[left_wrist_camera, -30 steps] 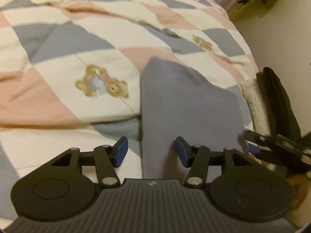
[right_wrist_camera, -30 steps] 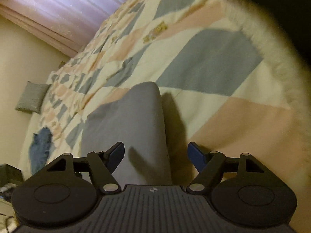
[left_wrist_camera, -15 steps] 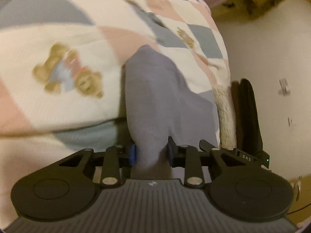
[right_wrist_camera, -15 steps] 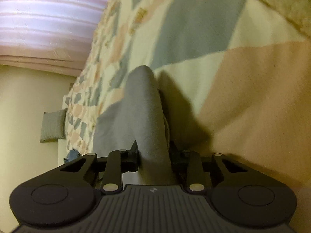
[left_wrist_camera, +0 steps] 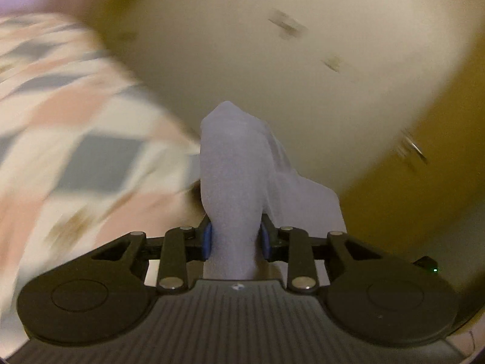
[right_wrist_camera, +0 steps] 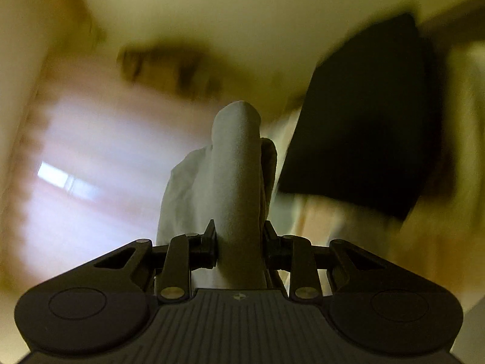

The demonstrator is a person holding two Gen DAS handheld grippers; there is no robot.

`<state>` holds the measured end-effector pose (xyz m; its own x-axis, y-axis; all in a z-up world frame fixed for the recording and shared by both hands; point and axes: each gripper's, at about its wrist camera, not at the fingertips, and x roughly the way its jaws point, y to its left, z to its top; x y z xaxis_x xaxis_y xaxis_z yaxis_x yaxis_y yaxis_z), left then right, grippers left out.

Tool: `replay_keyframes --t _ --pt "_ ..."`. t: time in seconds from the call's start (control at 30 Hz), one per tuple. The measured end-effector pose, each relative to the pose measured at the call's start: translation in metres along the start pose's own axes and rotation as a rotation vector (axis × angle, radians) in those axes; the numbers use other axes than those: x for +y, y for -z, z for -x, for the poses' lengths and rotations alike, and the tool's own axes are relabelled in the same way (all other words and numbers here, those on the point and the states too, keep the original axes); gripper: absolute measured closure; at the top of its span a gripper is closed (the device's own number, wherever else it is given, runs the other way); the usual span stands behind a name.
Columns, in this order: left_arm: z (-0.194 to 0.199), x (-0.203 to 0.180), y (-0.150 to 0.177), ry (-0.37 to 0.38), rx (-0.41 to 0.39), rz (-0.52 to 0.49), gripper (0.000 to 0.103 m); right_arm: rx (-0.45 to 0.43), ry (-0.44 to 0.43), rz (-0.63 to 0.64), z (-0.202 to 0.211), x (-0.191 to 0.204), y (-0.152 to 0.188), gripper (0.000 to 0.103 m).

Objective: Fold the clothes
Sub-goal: 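Lift the folded sweatshirt with both grippers and carry it onto the clothes stack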

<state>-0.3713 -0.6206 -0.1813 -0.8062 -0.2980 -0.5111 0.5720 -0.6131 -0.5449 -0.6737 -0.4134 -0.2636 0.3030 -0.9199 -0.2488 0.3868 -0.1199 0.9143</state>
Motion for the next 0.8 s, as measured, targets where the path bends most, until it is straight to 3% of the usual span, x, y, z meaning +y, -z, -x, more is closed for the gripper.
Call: replay_keyframes --t 0.1,0.2,0.37,0.43,0.47,0.57,0.7,0.8 --pt "-0.073 0.002 -0.044 0.106 0.097 -0.096 0.077 -0.167 0.073 -0.048 0.007 -0.011 -0.014 0.075" --pt "-0.13 -0.003 -0.068 0.147 0.148 -0.158 0.077 -0.278 0.129 -0.09 0.005 -0.028 -0.03 0.075" --pt "-0.197 -0.007 -0.085 0.17 0.216 -0.23 0.076 -0.342 0.2 -0.12 -0.012 -0.056 -0.045 0.074" --pt "-0.218 0.001 -0.083 0.137 0.25 -0.246 0.073 -0.344 0.245 -0.1 -0.022 -0.062 -0.043 0.068" --pt "-0.226 0.007 -0.081 0.108 0.266 -0.255 0.069 -0.342 0.27 -0.086 -0.023 -0.066 -0.044 0.06" --pt "-0.225 0.017 -0.075 0.047 0.254 -0.26 0.053 -0.35 0.351 0.016 -0.018 -0.057 -0.045 0.049" --pt "-0.179 0.016 -0.083 -0.038 0.088 -0.243 0.07 -0.377 0.518 0.302 -0.007 -0.011 -0.052 0.049" --pt "-0.153 -0.008 -0.073 -0.028 0.015 -0.354 0.08 -0.36 0.552 0.594 -0.013 0.018 -0.045 0.049"
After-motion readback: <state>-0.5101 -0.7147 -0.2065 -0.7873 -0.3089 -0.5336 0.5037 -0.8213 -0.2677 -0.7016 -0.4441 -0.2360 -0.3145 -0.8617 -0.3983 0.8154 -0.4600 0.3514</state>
